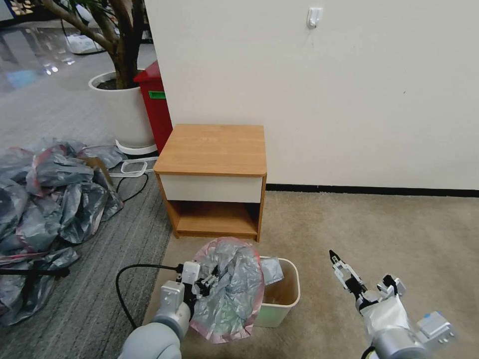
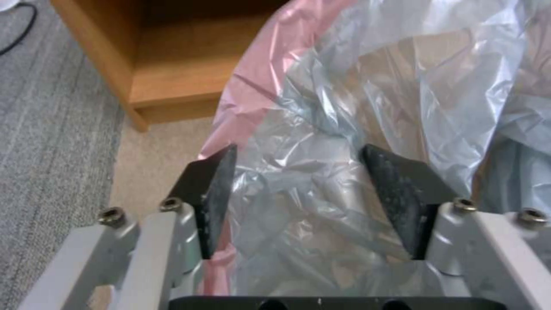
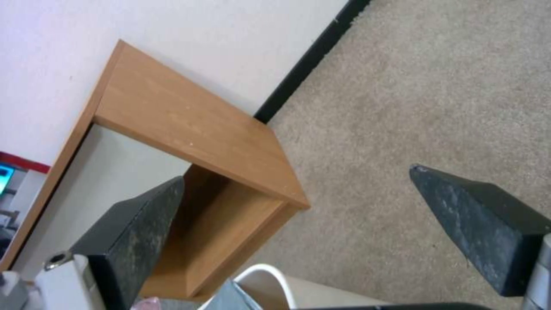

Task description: Pick up the garbage bag from the table and place it over the trash can.

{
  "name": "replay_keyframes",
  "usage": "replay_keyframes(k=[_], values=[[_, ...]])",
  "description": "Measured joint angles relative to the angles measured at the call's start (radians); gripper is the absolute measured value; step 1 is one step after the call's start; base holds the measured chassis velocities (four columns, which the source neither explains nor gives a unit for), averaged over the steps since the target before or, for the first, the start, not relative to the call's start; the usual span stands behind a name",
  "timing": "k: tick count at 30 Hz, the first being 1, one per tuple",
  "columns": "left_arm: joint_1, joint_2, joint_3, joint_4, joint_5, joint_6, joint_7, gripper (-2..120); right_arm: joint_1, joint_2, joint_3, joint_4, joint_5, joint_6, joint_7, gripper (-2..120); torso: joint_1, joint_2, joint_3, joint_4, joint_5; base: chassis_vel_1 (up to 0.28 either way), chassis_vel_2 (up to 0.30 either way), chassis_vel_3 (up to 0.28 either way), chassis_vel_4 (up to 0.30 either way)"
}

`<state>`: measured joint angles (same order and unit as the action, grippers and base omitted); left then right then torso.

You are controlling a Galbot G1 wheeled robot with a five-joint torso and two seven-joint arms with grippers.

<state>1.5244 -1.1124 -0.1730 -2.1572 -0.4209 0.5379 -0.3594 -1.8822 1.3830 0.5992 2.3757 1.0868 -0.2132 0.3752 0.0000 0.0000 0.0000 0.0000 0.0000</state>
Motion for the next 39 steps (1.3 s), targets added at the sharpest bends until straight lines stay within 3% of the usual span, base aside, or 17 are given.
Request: replay_keyframes(k=[7,23,30,32,39], values=[[-0.076,0.01,0.039,0.044,-0.031,0.017,-0.02,46,0.004,0.01,-0.004,-0.009,-0.002,0.002,0.012,100,0.0,0.0,0.0,0.0,0.0,0.0,0.0,0.0,0.0],[-0.163,0.0,0.105,0.103,-0.068,0.068,-0.061,41,0.017,0.014,-0.007,-0.032,-0.006,0.006,0.013,100,0.0,0.0,0.0,0.0,0.0,0.0,0.0,0.0,0.0],[-0.158,-0.01,0.111,0.11,-0.07,0.073,-0.076,25,0.029,0.013,-0.008,-0.039,-0.007,0.007,0.013,100,0.0,0.0,0.0,0.0,0.0,0.0,0.0,0.0,0.0],[-0.146,-0.011,0.11,0.107,-0.068,0.057,-0.076,15,0.03,0.012,-0.013,-0.033,-0.016,0.006,0.013,100,0.0,0.0,0.0,-0.0001,0.0,0.0,0.0,0.0,0.0],[-0.108,-0.006,0.084,0.099,-0.034,-0.065,-0.051,10,0.037,0.001,-0.022,0.003,-0.076,-0.05,-0.039,100,0.0,0.0,0.0,0.0,-0.0003,0.0,0.0,0.0,0.0]])
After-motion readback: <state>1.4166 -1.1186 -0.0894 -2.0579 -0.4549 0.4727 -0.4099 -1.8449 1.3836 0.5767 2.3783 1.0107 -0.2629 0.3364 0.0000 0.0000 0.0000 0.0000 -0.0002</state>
